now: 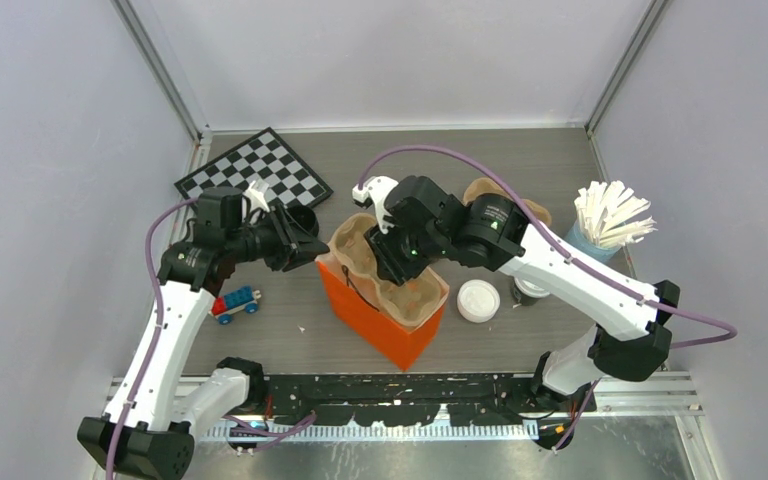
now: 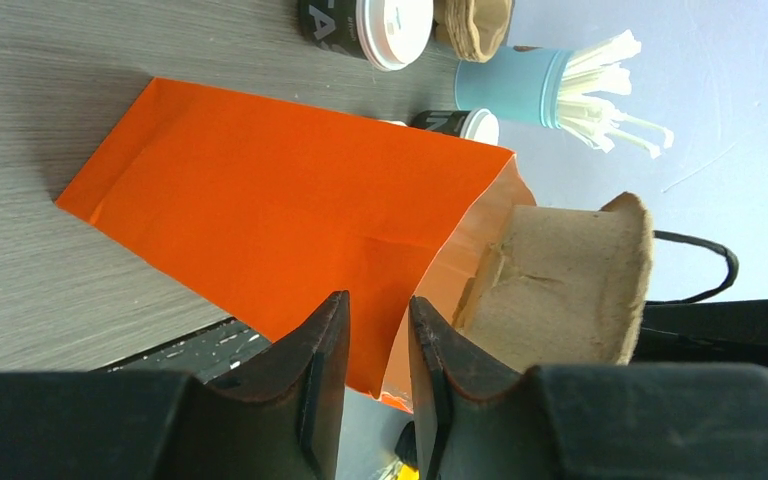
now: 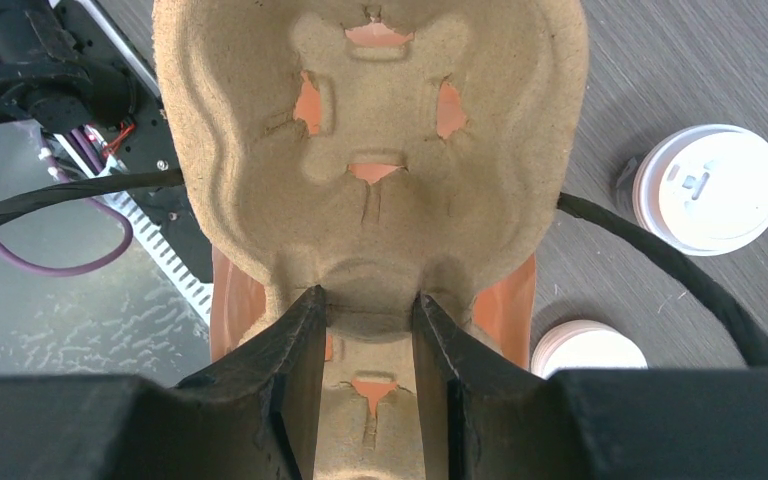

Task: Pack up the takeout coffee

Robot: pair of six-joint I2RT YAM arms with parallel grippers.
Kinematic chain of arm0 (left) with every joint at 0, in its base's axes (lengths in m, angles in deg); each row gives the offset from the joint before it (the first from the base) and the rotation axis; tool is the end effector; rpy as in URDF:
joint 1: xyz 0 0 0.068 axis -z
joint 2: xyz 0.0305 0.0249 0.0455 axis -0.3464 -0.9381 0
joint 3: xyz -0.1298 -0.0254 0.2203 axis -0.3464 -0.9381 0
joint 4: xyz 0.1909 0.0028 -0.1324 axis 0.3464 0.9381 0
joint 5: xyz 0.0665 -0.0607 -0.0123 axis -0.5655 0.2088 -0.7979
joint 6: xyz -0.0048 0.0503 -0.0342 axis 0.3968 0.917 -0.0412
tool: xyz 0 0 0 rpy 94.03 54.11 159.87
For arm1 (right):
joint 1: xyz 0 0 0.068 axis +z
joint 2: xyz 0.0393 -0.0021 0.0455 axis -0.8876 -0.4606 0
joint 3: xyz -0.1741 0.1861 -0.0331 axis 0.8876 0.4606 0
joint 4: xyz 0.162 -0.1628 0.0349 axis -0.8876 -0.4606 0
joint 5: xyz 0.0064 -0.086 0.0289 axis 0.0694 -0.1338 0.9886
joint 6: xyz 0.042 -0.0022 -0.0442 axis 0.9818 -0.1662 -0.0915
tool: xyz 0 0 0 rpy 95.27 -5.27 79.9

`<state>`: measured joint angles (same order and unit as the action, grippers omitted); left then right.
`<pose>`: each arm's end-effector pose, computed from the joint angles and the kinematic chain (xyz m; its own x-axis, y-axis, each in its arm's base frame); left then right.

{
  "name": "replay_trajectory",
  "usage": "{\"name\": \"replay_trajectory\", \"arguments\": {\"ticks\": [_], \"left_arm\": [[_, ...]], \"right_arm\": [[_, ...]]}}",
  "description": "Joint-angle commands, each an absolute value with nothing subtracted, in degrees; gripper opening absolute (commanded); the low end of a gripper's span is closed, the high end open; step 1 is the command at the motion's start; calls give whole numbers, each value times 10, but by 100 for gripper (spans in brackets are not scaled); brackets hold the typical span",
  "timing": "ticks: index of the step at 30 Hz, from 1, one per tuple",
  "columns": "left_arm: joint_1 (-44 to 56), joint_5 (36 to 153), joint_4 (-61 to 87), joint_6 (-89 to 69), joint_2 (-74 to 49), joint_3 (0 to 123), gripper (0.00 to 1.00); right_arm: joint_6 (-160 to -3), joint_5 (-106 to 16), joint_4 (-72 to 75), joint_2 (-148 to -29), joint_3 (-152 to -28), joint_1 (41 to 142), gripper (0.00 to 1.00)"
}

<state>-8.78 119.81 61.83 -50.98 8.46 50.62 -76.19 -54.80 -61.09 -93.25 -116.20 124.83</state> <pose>0.1585 -0.0581 0.3279 -0.8458 -0.4984 -0.1903 -0.1377 0.5485 -0.8247 0.1277 0.2389 0.3907 -0.5160 -0.5276 -0.6748 -0.7811 0.6132 0.1178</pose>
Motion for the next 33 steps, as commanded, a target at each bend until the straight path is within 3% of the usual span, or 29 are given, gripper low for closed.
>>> {"name": "replay_trajectory", "arguments": {"ticks": [1,6,10,26,33], "left_arm": [[-92,1205,617,-517,104,536,31],[-92,1185,622,-536,121,544,50],[-92,1153,648,-513,112,565,59],[-91,1178,641,-485,79,577,66],[-92,1119,703,-452,86,615,68]], "right_arm": [[-791,-553,-627,-940,-1163,1263,37],[-798,-563,-649,-951,-1164,1267,37],[-802,-589,-680,-958,-1171,1272,37],[-849,-583,-643,-953,-1101,1287,39],[-880,-573,-634,-985,-1122,1297,41]]}}
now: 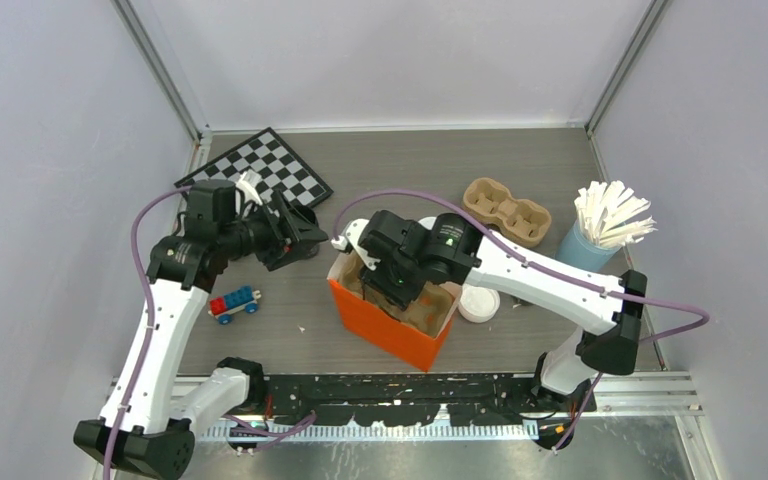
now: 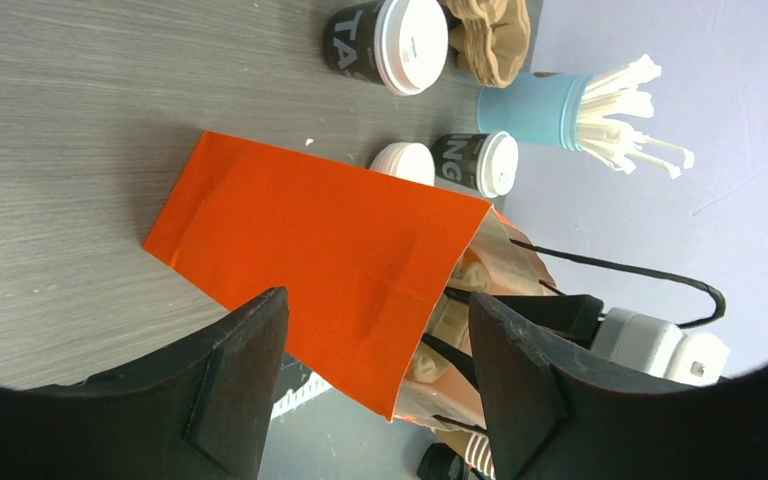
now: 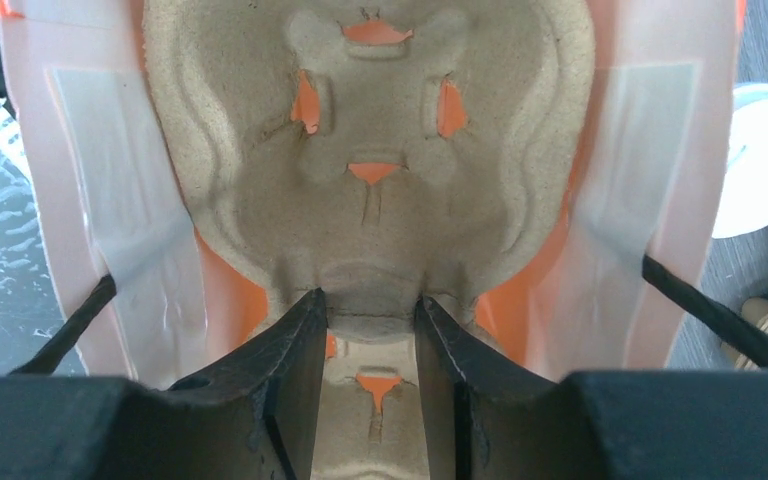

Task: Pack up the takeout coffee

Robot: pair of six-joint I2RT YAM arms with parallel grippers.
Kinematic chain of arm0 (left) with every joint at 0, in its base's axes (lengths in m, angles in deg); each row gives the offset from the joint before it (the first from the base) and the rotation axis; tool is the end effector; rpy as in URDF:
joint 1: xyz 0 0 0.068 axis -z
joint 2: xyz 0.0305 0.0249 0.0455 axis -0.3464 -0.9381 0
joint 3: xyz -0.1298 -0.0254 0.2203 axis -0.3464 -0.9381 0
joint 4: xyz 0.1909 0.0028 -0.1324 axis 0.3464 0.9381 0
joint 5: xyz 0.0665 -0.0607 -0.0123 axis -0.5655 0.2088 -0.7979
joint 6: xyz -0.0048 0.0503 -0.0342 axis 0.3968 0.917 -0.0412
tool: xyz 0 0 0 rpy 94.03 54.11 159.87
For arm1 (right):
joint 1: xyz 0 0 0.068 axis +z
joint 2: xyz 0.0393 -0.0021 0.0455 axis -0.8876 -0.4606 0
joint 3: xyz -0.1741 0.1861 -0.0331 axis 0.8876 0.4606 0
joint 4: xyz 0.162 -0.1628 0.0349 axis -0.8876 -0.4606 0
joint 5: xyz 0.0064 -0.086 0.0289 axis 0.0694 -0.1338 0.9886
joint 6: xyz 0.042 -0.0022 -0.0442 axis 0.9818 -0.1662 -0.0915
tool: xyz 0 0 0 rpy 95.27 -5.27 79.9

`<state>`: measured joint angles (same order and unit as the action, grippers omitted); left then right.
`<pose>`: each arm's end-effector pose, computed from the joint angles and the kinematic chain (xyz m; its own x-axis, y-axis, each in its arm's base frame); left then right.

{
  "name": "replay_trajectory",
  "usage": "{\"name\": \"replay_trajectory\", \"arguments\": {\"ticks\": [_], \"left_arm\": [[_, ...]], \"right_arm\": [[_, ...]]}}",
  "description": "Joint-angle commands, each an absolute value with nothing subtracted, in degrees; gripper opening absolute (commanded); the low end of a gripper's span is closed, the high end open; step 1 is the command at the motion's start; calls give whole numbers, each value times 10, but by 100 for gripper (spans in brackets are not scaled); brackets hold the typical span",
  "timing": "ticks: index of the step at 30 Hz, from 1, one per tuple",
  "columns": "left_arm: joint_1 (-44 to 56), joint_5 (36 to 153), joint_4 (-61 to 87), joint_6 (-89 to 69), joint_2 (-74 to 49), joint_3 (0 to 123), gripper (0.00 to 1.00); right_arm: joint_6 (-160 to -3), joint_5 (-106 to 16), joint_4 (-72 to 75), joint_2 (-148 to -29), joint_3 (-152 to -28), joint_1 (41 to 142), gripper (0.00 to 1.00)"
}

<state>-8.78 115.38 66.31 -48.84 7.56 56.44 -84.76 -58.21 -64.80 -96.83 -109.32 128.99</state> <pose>0.1563 -0.0546 0.3469 -0.8166 -0.5160 -0.2586 -0.1267 0.5975 -0.7918 0.1164 0.2554 0.3381 -0.4056 -0.7719 -0.4895 -0.8695 0.4910 -0.0539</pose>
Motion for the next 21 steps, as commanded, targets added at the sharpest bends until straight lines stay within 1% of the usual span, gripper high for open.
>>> {"name": "replay_trajectory", "arguments": {"ticks": [1,5,10,13,17,21], "left_arm": [[-92,1105,718,-443,84,625,69],[-92,1059,757,-424,82,649,70],[-92,1002,802,-419,86,680,70],[-92,975,828,-408,91,697,72],[-92,968,842,-394,97,704,74],[-92,971,837,-378,107,701,75]], "right_arm": [[-880,-574,-637,-991,-1131,1299,42],[-898,-575,-650,-1011,-1152,1306,42],[-919,-538,-613,-1011,-1126,1319,43],[-938,-534,-605,-1018,-1131,1329,43],[-944,-546,-605,-1027,-1136,1330,43],[-935,-553,-558,-1012,-1087,1330,45]]}}
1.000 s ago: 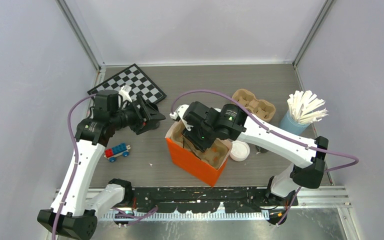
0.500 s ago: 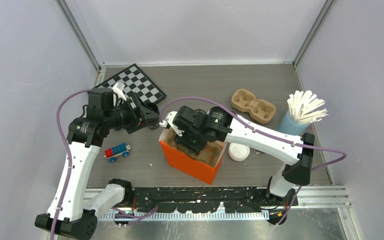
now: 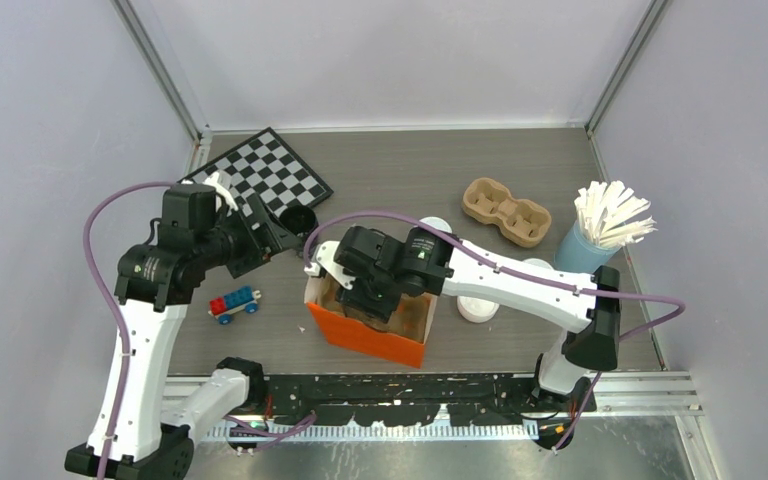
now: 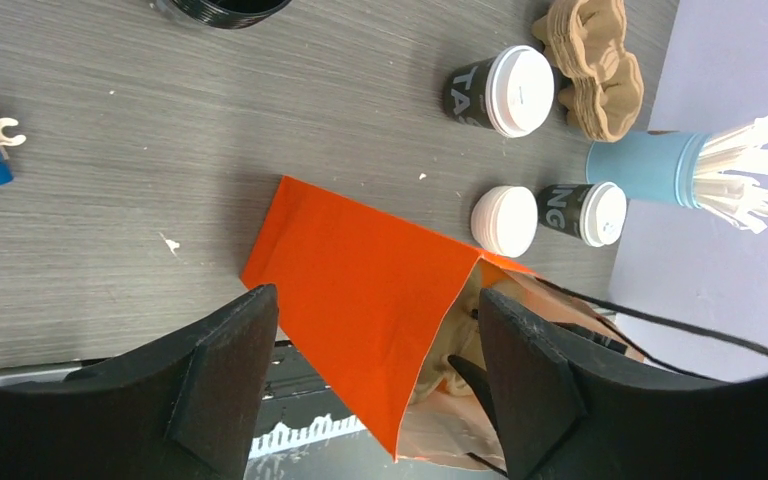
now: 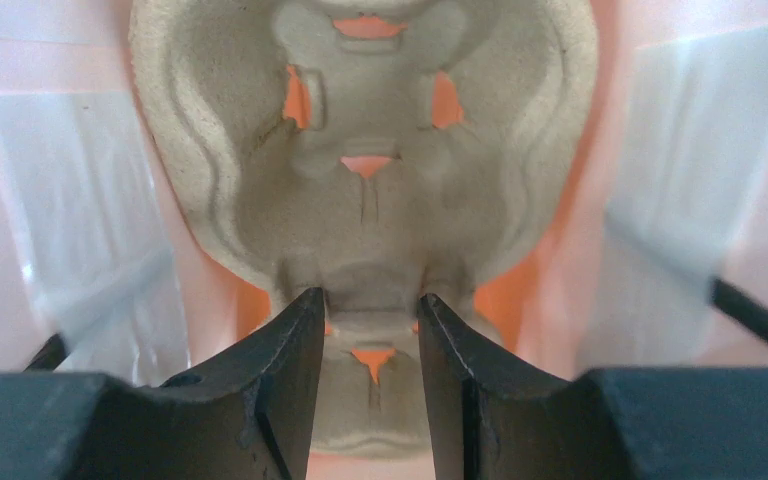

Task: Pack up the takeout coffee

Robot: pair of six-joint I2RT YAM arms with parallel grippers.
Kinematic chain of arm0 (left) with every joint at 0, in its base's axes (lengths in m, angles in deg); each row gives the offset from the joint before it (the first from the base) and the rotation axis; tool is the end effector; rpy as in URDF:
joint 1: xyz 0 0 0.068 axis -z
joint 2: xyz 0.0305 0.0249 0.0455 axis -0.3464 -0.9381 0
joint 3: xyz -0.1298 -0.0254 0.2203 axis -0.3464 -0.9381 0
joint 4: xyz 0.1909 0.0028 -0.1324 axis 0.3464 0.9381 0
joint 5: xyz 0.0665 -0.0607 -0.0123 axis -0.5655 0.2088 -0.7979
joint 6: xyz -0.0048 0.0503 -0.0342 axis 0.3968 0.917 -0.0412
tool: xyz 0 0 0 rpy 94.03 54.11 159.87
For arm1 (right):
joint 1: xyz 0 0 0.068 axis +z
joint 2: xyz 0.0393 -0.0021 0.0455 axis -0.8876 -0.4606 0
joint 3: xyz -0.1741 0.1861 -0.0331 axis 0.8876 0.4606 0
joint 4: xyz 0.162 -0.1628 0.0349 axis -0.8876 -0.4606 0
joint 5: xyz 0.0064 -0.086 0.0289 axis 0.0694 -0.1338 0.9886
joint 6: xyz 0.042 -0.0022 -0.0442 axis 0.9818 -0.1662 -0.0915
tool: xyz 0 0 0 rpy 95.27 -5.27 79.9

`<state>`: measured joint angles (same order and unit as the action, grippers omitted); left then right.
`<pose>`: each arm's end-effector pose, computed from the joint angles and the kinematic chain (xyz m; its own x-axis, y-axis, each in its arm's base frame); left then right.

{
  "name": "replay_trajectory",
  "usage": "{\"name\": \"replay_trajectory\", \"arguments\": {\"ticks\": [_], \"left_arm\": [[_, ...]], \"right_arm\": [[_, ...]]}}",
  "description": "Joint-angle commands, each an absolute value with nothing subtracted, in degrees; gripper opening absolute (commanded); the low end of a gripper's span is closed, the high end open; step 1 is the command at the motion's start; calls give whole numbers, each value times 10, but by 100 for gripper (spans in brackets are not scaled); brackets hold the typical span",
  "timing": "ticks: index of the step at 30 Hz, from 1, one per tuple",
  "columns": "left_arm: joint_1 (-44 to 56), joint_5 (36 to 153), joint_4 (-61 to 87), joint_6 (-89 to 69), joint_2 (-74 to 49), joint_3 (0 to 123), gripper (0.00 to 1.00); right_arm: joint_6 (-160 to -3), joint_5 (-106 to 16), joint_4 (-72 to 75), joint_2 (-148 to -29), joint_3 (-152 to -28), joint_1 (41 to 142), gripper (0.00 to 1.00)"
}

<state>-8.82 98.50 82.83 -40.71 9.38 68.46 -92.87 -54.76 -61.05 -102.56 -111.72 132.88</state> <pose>0.1231 -0.0350 0.3792 -0.7227 -0.5190 -0.4564 -0.1777 0.7777 -0.6030 0.1063 0.2919 0.3254 -0.2194 -0.8451 -0.4875 -0.9549 0.2886 -0.0704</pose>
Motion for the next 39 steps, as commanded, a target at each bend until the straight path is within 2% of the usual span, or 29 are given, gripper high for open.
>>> {"name": "replay_trajectory", "arguments": {"ticks": [1,5,13,15,19,28,32,36,39], "left_arm": [[-91,969,843,-376,108,702,75],[-92,980,857,-363,106,706,76],[-92,994,865,-352,106,709,81],[-92,997,869,-345,103,711,85],[-92,1002,884,-340,94,714,99],[-92,1003,904,-283,79,741,100],[-92,1037,867,-287,95,722,100],[-92,1024,819,-325,129,692,100],[-92,1046,823,-318,125,692,100]], "right_arm": [[-932,-557,-557,-1013,-1083,1330,45],[-915,-609,-574,-1028,-1085,1330,45],[-910,-633,-559,-1013,-1098,1330,56],[-915,-641,-564,-1014,-1114,1330,63],[-930,-656,-584,-1014,-1133,1331,65],[-954,-618,-567,-978,-1166,1331,65],[-944,-630,-546,-983,-1182,1330,65],[-933,-641,-526,-983,-1184,1330,65],[-890,-691,-500,-988,-1190,1330,65]]}}
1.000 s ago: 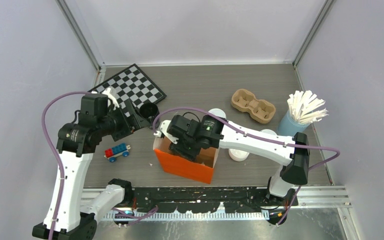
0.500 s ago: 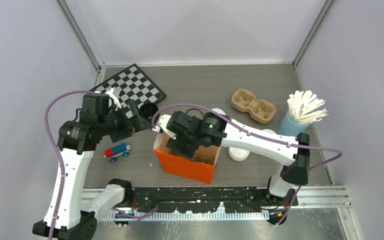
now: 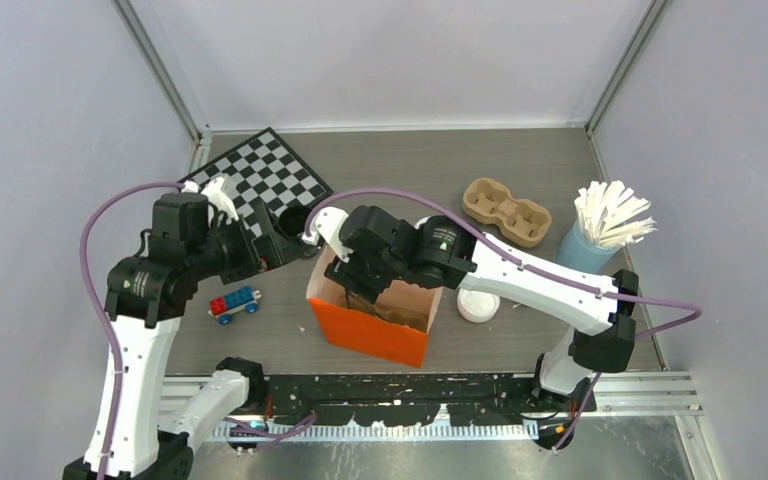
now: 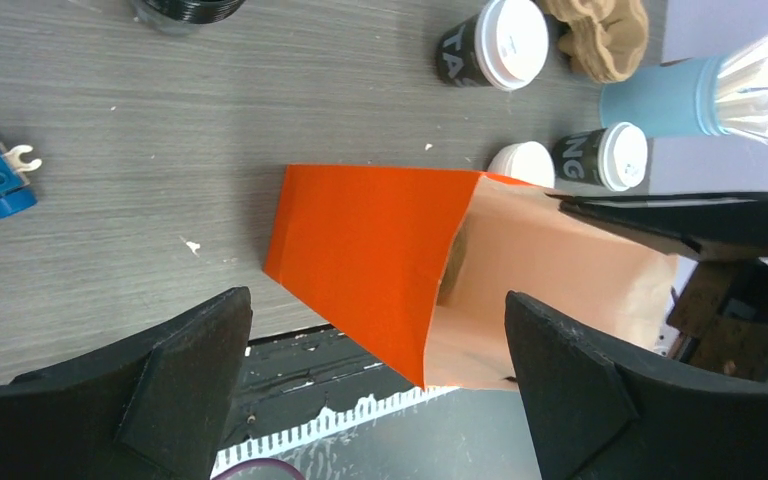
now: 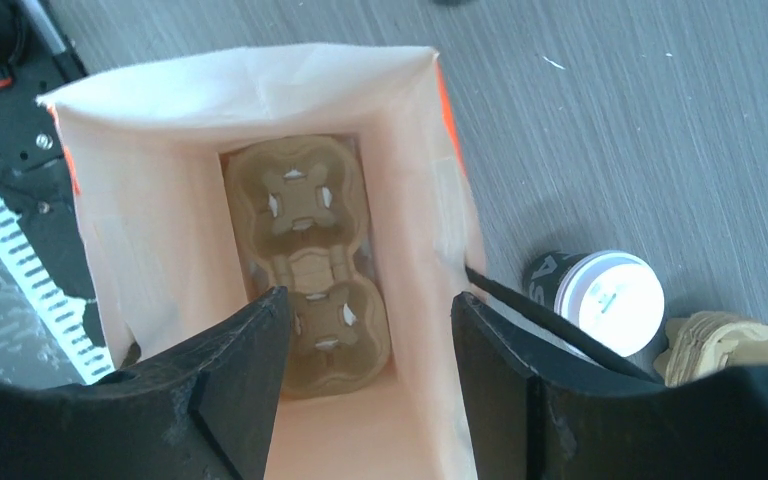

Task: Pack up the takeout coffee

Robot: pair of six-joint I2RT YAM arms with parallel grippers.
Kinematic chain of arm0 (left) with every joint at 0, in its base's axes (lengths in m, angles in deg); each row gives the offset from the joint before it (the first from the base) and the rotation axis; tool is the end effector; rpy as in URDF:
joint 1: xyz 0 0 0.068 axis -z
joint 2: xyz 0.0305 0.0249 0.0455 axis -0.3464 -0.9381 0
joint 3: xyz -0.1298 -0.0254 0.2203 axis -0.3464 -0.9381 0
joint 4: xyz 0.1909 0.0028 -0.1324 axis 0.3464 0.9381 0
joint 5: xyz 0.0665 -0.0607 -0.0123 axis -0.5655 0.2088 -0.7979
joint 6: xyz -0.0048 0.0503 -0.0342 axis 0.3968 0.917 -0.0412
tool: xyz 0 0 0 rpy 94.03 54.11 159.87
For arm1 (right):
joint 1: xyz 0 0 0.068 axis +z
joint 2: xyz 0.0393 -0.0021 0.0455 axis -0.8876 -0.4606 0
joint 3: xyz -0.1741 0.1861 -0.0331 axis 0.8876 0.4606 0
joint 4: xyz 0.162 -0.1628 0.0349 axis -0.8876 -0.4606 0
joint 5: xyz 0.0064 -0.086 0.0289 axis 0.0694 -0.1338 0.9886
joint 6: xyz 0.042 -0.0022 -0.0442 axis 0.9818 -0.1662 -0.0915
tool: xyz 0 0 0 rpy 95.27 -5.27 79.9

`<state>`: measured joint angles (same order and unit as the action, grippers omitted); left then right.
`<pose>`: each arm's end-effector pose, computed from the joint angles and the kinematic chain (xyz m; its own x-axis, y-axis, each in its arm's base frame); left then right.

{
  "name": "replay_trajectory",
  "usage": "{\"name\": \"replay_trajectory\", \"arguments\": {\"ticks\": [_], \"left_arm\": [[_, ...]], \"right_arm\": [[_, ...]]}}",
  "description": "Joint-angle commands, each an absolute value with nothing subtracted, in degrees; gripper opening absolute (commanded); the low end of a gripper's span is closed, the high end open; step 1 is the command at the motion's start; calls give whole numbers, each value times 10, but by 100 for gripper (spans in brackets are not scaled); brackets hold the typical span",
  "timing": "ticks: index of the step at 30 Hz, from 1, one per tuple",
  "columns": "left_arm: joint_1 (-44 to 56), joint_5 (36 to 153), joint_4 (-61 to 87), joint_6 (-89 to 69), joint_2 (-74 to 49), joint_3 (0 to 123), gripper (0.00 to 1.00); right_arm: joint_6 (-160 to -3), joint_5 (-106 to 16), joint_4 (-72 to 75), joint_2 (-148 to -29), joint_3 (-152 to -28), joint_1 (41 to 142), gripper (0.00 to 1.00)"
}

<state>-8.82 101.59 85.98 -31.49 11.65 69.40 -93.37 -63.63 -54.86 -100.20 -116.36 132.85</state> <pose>0.1063 -0.0340 0.3829 -0.7604 -0.3768 -0.5289 -0.0291 0.8335 -0.5518 0.1136 0.2908 0.3680 -0.1708 -0.7293 -0.6625 -0.8988 0.3908 -0.1985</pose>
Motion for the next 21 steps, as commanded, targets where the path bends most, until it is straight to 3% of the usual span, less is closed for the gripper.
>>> {"name": "replay_trajectory", "arguments": {"ticks": [1,14,21], "left_arm": [[-92,1056,830,-315,122,693,98],[-92,1089,859,-281,122,717,87],[-92,1124,837,-301,128,686,84]], "right_arm": [[-885,-710,-498,-993,-1196,1330,65],[-841,-821,-402,-987,-1241,1330,65],[-846,-855,-341,-957,-1229,1331,74]]}}
